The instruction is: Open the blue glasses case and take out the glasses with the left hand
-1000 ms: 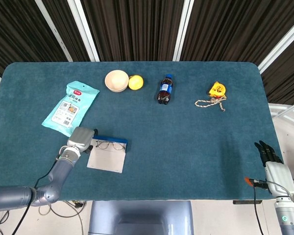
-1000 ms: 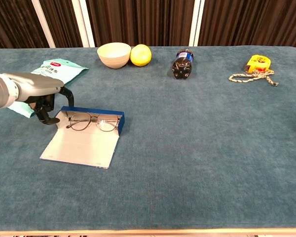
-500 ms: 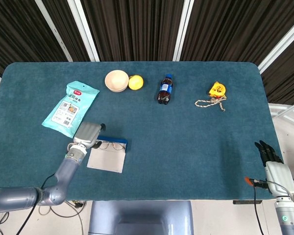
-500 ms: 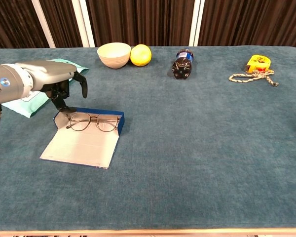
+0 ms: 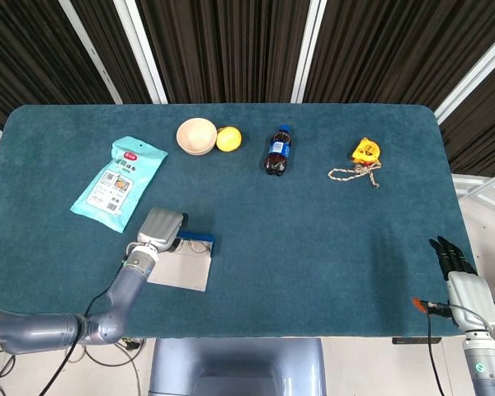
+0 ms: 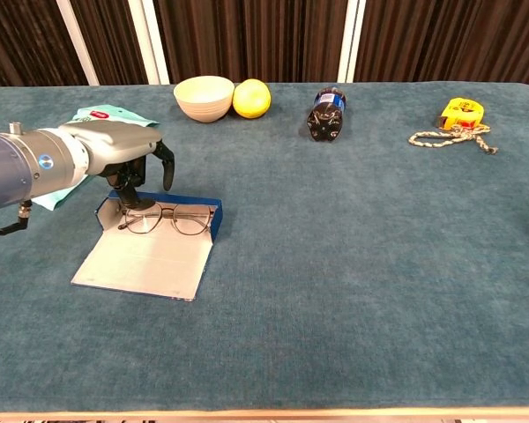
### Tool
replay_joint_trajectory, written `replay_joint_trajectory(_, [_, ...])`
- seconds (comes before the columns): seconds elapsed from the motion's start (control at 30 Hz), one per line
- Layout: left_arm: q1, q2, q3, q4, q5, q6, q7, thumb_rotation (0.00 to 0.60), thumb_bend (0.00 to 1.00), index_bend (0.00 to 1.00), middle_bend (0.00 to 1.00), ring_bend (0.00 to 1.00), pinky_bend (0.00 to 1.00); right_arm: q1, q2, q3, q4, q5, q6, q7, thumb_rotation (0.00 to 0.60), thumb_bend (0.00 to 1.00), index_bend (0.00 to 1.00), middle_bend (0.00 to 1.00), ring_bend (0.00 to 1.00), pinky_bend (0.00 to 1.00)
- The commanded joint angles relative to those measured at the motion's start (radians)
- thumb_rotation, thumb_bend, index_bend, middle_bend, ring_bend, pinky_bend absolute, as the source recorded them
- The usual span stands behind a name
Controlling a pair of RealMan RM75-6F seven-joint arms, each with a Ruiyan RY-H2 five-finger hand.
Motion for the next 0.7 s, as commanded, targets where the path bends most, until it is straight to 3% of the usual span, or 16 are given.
replay_joint_trajectory(0.03, [-0.002,-0.004,-0.001,0.003,-0.003,-0.003,0.004,0.6,0.37,0.42,1.0,0.9,0.95,0.0,0.0,0.0,0.0,0.0,0.0,0.0,0.6,0.14,0.0,0.0,0.0,0.21])
replay_joint_trajectory(0.7, [-0.005,-0.023,-0.006,0.022,-0.02,-0.009,0.015,0.6,0.37,0.49,1.0,0.9,0.95,0.0,0.0,0.001,0.0,0.002,0.0,0.003,0.6,0.14,0.0,0.0,0.0,0.21])
